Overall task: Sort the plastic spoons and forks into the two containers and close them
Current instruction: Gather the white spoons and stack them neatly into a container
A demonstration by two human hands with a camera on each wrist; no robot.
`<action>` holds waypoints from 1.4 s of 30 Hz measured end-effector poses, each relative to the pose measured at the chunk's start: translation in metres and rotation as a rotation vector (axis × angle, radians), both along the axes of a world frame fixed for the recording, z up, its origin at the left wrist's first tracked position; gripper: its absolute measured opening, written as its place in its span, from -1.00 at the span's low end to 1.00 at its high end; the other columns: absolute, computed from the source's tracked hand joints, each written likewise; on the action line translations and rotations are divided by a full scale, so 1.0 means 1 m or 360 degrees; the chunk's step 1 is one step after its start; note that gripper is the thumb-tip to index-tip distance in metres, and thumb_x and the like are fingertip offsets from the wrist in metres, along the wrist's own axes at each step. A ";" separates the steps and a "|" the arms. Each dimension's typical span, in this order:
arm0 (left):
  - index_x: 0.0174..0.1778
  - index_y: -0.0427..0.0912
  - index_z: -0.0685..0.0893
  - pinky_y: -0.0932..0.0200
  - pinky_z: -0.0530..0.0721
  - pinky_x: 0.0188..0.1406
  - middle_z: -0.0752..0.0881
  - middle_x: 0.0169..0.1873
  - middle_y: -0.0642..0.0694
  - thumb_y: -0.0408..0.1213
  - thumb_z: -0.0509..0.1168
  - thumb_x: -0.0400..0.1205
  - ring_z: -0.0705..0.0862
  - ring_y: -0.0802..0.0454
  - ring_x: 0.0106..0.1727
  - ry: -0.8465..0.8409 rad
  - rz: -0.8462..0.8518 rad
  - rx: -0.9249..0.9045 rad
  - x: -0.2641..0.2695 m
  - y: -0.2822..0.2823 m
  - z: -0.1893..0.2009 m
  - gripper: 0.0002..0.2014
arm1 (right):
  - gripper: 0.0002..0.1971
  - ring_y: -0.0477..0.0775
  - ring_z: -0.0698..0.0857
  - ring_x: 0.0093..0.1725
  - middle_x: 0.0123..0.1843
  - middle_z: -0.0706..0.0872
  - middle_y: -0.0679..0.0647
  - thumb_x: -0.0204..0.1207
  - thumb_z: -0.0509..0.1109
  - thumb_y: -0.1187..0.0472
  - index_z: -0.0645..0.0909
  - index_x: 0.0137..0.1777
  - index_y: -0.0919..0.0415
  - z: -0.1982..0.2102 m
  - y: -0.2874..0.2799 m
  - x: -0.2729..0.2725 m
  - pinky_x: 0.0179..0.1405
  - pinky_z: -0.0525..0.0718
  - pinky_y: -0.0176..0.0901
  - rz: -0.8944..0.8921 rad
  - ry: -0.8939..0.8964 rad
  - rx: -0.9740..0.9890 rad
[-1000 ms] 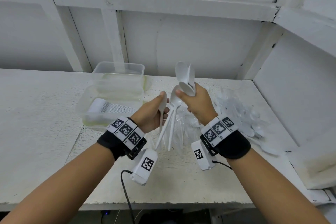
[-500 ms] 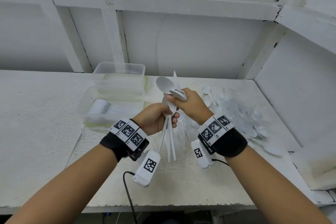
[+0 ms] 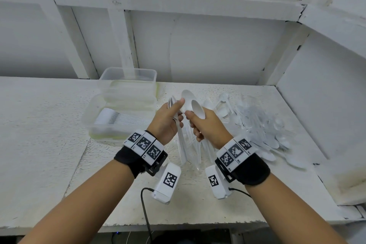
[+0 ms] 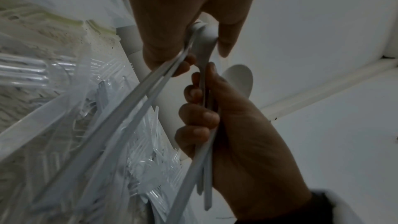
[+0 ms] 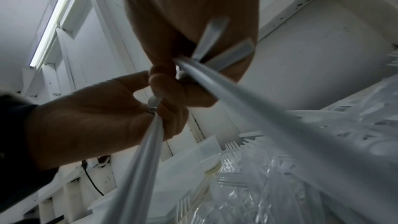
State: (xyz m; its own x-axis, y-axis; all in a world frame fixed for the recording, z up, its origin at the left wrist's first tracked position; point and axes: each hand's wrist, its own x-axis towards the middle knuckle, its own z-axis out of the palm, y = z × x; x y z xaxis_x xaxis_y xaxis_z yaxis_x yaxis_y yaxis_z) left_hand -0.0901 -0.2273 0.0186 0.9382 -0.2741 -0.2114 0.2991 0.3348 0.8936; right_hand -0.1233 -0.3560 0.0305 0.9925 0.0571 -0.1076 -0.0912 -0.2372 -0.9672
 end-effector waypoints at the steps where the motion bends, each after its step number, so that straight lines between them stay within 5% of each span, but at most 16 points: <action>1: -0.18 -0.18 0.46 0.32 0.46 -0.53 0.45 -0.42 -0.04 -0.22 0.26 0.64 0.46 0.16 -0.50 -0.0013 0.0024 0.0038 -0.001 -0.001 -0.001 -0.85 | -0.81 -0.10 0.46 -0.61 -0.38 0.50 0.07 0.65 0.24 0.11 0.51 -0.19 0.12 0.000 0.002 -0.002 -0.65 0.49 -0.28 0.0014 -0.0015 -0.0029; 6: -0.07 -0.33 0.52 0.22 0.58 -0.35 0.57 -0.36 -0.15 -0.47 0.09 0.67 0.55 0.01 -0.34 0.0026 0.0195 -0.0022 -0.005 -0.002 -0.002 -0.89 | -0.81 -0.04 0.66 -0.35 -0.30 0.65 0.01 0.65 0.24 0.10 0.61 -0.13 0.13 -0.003 0.003 -0.006 -0.42 0.70 -0.20 -0.0007 -0.0032 -0.0045; 8: -0.10 -0.29 0.50 0.13 0.66 -0.19 0.58 -0.39 -0.14 -0.48 0.09 0.68 0.61 0.00 -0.34 0.0086 0.0267 -0.0184 -0.004 -0.001 0.000 -0.89 | -0.78 -0.06 0.69 -0.24 -0.25 0.70 -0.01 0.66 0.21 0.11 0.65 -0.08 0.14 -0.004 0.001 -0.005 -0.30 0.71 -0.19 -0.0111 -0.0081 -0.0066; 10: -0.11 -0.24 0.49 0.15 0.71 -0.24 0.57 -0.42 -0.12 -0.46 0.13 0.69 0.62 0.04 -0.42 0.0136 0.0330 -0.0273 -0.002 0.001 0.001 -0.90 | -0.75 -0.09 0.68 -0.23 -0.24 0.71 0.00 0.67 0.19 0.08 0.65 -0.08 0.15 -0.006 -0.002 -0.003 -0.26 0.68 -0.26 -0.0252 -0.0136 -0.0039; 14: -0.15 -0.15 0.45 0.30 0.55 -0.58 0.44 -0.49 -0.05 -0.31 0.24 0.67 0.46 0.16 -0.60 0.0135 0.0430 -0.0165 0.001 0.005 -0.004 -0.89 | -0.70 -0.13 0.57 -0.47 -0.43 0.58 0.00 0.67 0.17 0.02 0.63 -0.16 0.13 -0.001 -0.006 -0.004 -0.43 0.59 -0.35 -0.0358 -0.0199 0.0066; 20: -0.17 -0.17 0.42 0.29 0.35 -0.53 0.34 -0.49 0.01 0.13 0.30 0.54 0.34 0.16 -0.54 -0.0090 0.0158 -0.0026 -0.001 0.002 -0.004 -0.59 | -0.58 -0.11 0.25 -0.76 -0.68 0.34 -0.01 0.67 0.16 -0.02 0.59 -0.26 0.28 0.007 0.004 -0.005 -0.70 0.34 -0.34 0.0076 0.0278 0.0225; 23: -0.17 -0.25 0.44 0.27 0.41 -0.63 0.46 -0.62 -0.04 -0.10 0.26 0.59 0.38 0.09 -0.67 -0.0266 -0.0026 0.0001 -0.004 0.001 -0.005 -0.73 | -0.56 -0.10 0.25 -0.76 -0.69 0.34 -0.01 0.67 0.16 -0.05 0.55 -0.29 0.28 0.005 0.011 -0.006 -0.68 0.34 -0.35 0.0183 0.0404 0.0281; 26: -0.07 -0.29 0.47 0.16 0.60 -0.39 0.58 -0.40 -0.17 -0.38 0.12 0.70 0.57 -0.01 -0.43 -0.0128 0.0179 0.0005 -0.004 0.004 -0.004 -0.92 | -0.59 -0.04 0.47 -0.69 -0.61 0.50 0.05 0.66 0.17 -0.05 0.61 -0.17 0.28 0.003 0.013 -0.007 -0.61 0.57 -0.25 0.0187 0.0367 0.0252; 30: -0.09 -0.22 0.45 0.01 0.69 -0.09 0.63 -0.19 -0.23 -0.51 0.05 0.69 0.68 -0.07 -0.24 0.0050 0.0460 -0.0169 0.004 0.014 -0.001 -0.85 | -0.61 0.07 0.74 -0.28 -0.28 0.71 0.13 0.65 0.17 -0.07 0.65 -0.08 0.23 -0.002 0.009 -0.003 -0.22 0.76 -0.06 -0.0143 0.0197 0.0343; 32: -0.10 -0.18 0.45 0.07 0.71 -0.21 0.61 -0.21 -0.22 -0.55 0.04 0.67 0.67 -0.04 -0.31 0.0045 0.0527 -0.0166 0.007 0.019 -0.001 -0.81 | -0.62 0.08 0.73 -0.19 -0.27 0.70 0.10 0.65 0.15 -0.07 0.63 -0.09 0.21 -0.004 0.006 -0.001 -0.07 0.75 -0.01 -0.0352 0.0087 0.0393; 33: -0.09 -0.16 0.45 0.15 0.68 -0.31 0.58 -0.26 -0.20 -0.57 0.04 0.66 0.62 0.01 -0.38 0.0042 0.0557 -0.0136 0.008 0.021 -0.002 -0.79 | -0.63 0.07 0.73 -0.26 -0.36 0.68 0.08 0.66 0.14 -0.07 0.60 -0.09 0.20 -0.005 0.005 0.000 -0.09 0.77 0.00 -0.0433 0.0048 0.0456; 35: -0.09 -0.12 0.46 0.26 0.54 -0.47 0.50 -0.35 -0.14 -0.56 0.03 0.64 0.47 0.09 -0.47 0.0032 0.0585 -0.0042 0.009 0.023 -0.003 -0.76 | -0.71 -0.03 0.60 -0.55 -0.58 0.52 -0.01 0.65 0.17 -0.06 0.49 -0.02 0.19 -0.002 0.003 0.001 -0.43 0.73 -0.11 -0.0500 0.0041 0.0617; 37: -0.09 -0.12 0.46 0.30 0.47 -0.56 0.44 -0.39 -0.09 -0.48 0.07 0.68 0.40 0.12 -0.51 0.0043 0.0540 0.0031 0.010 0.021 -0.005 -0.83 | -0.77 -0.17 0.32 -0.72 -0.59 0.36 -0.07 0.65 0.21 -0.02 0.33 0.06 0.13 0.002 0.002 0.002 -0.74 0.38 -0.37 -0.0426 0.0133 0.0546; 39: -0.11 -0.12 0.44 0.30 0.47 -0.56 0.41 -0.41 -0.06 -0.31 0.15 0.71 0.40 0.13 -0.50 0.0063 0.0438 0.0049 0.008 0.017 -0.004 -0.92 | -0.87 -0.20 0.21 -0.71 -0.47 0.34 -0.03 0.67 0.16 0.06 0.28 0.04 0.07 0.004 0.005 0.004 -0.76 0.15 -0.44 -0.0306 0.0270 0.0504; 42: -0.06 -0.15 0.43 0.24 0.47 -0.43 0.39 -0.41 -0.03 -0.09 0.19 0.69 0.41 0.11 -0.45 0.0028 0.0290 0.0085 0.002 0.011 -0.005 -0.81 | -0.86 -0.14 0.28 -0.63 -0.37 0.37 0.02 0.67 0.11 0.19 0.34 -0.15 0.10 0.005 0.014 0.003 -0.72 0.20 -0.40 -0.0216 0.0314 0.0535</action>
State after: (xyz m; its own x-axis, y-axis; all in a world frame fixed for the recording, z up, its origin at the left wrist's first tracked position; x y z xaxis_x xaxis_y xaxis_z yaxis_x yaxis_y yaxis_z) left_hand -0.0876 -0.2159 0.0135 0.9673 -0.0879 -0.2380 0.2537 0.3371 0.9066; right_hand -0.1203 -0.3416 0.0354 0.9556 -0.0088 -0.2946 -0.2917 0.1157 -0.9495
